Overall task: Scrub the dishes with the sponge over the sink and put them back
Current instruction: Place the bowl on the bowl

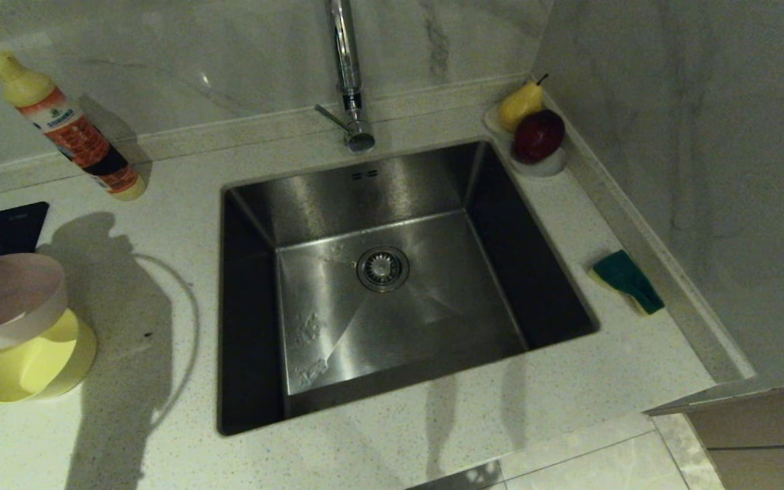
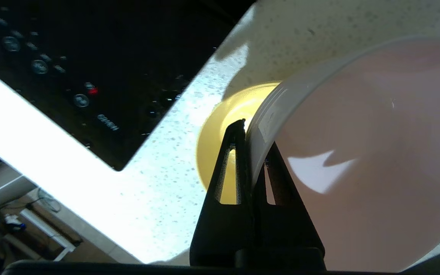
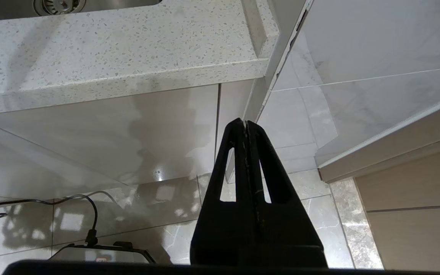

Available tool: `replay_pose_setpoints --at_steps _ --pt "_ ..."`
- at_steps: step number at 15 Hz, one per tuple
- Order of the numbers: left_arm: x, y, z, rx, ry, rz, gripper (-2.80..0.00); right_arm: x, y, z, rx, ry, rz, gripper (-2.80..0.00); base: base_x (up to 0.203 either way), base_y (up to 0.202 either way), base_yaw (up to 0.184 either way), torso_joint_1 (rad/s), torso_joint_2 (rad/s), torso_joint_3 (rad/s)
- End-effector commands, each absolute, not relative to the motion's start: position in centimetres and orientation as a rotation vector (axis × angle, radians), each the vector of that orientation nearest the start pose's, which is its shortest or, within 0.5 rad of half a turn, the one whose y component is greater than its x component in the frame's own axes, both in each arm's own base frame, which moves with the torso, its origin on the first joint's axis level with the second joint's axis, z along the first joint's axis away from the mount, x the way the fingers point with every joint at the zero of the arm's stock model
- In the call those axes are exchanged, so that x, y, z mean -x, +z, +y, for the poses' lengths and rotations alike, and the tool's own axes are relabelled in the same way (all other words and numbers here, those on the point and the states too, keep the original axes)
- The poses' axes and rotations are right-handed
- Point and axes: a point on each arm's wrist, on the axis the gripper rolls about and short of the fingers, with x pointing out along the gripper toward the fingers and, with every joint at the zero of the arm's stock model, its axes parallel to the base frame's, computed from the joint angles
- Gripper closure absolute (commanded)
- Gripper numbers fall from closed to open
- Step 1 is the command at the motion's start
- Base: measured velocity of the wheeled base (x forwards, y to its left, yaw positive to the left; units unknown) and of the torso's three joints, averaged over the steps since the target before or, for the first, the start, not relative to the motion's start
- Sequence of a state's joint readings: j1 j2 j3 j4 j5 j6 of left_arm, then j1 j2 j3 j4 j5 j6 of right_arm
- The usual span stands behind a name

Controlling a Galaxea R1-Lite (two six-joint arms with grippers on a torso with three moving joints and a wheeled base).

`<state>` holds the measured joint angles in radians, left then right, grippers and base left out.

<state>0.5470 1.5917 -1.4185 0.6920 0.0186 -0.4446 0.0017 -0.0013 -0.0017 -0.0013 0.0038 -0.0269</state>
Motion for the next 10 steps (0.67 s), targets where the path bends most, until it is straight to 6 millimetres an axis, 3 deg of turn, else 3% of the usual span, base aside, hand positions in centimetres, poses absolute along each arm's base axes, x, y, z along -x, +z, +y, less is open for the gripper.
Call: replay_pose_setpoints --at_steps 1,4,10 --pt "-22.0 25.7 13.5 0.648 0.707 0.736 0.00 2.3 7.6 0.0 0.028 0.006 -0.005 0.00 0.000 0.000 0.000 0.000 0.00 0.000" --pt "-22.5 24.4 13.7 0.639 0.700 0.700 0.00 2.3 7.6 0.0 0.028 0.007 -0.005 0.00 0.000 0.000 0.000 0.000 0.00 0.000" --pt "-22.0 25.4 13.3 0.661 0.633 0.655 0.00 2.3 7.6 0.0 0.028 0.006 -0.005 0.00 0.000 0.000 0.000 0.000 0.00 0.000"
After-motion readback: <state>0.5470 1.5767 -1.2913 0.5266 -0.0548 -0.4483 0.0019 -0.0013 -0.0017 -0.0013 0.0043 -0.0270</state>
